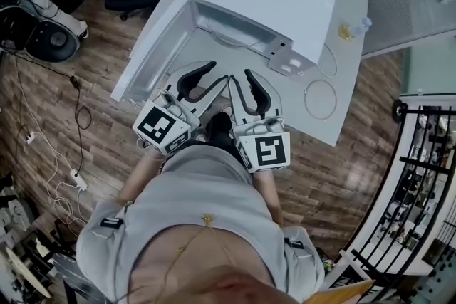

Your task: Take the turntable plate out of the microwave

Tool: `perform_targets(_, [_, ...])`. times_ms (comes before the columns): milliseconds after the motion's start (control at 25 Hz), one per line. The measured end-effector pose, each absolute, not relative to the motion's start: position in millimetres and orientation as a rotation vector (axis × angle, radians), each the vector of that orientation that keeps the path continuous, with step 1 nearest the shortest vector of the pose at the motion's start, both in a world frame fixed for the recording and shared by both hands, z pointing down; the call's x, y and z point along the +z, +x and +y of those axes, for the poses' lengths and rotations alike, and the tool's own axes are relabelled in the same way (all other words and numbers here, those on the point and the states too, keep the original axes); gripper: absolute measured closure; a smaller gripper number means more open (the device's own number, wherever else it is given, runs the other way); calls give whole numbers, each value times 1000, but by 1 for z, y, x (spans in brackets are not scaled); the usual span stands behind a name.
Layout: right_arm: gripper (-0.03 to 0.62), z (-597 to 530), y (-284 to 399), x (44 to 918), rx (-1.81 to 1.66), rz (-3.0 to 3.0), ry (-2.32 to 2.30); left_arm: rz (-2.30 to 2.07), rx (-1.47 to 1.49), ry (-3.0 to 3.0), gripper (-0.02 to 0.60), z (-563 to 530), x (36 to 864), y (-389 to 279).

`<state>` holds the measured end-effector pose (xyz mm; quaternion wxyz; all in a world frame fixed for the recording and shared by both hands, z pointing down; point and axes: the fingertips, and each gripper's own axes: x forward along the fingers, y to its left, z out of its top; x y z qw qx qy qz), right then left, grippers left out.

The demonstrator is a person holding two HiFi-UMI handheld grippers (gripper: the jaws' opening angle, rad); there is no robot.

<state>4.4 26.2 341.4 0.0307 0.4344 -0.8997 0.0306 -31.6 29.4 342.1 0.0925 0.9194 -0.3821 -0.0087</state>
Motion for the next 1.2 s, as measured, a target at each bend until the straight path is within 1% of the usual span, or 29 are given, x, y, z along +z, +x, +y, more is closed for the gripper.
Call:
perform_targets(480, [467,-42,28,334,97,-2807,1352,-1152,3,2740,431,-43,336,-9])
perform_targets(760, [463,-64,43,335,91,-2817,1338,-1188,-13,2743,431,-63,335,5])
perform_targets(1200, [464,-83,43,332,111,-2770,1446,-1105,-32,2778,431,-84,329,-2])
